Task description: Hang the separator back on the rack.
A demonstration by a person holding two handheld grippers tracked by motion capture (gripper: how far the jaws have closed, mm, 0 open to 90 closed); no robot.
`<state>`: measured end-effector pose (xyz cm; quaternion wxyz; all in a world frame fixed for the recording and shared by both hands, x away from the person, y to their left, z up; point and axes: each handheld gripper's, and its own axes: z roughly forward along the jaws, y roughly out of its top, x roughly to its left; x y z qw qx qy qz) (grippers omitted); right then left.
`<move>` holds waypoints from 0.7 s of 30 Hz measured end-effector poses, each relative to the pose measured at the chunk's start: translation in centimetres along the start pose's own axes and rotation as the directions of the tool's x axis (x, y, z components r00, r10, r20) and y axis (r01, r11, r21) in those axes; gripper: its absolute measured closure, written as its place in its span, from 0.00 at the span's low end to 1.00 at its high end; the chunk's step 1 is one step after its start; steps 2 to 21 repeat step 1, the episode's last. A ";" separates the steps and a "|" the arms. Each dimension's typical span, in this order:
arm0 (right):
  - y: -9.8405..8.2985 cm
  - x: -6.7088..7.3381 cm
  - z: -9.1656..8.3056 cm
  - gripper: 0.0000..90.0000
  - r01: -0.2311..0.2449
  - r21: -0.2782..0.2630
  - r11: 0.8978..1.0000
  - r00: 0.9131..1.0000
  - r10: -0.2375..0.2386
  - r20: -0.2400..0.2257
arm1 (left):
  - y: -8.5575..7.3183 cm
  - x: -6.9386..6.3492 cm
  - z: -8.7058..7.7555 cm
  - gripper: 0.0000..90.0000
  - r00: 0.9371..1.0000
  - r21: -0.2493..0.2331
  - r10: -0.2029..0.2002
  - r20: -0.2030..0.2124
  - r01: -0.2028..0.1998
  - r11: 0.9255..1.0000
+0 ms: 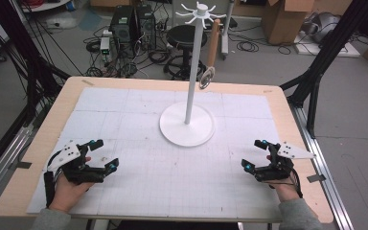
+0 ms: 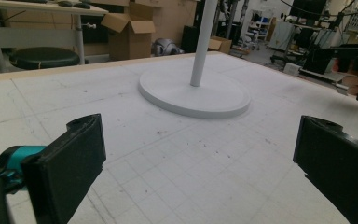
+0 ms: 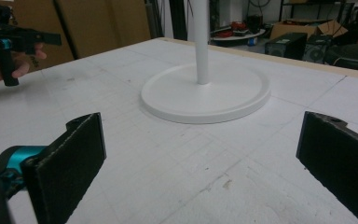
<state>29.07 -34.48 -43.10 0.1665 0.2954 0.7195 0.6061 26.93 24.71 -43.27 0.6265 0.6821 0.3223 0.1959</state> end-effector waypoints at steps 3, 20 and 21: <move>0.0 0.0 0.0 0.01 0.003 -0.003 1.000 1.000 -0.003 0.001 | 0.0 0.0 0.0 0.03 1.000 0.004 0.003 0.000 -0.003 1.000; 0.0 0.0 0.0 0.01 0.003 -0.003 1.000 1.000 -0.003 0.001 | 0.0 0.0 0.0 0.03 1.000 0.004 0.003 0.000 -0.003 1.000; 0.0 0.0 0.0 0.01 0.003 -0.003 1.000 1.000 -0.003 0.001 | 0.0 0.0 0.0 0.03 1.000 0.004 0.003 0.000 -0.003 1.000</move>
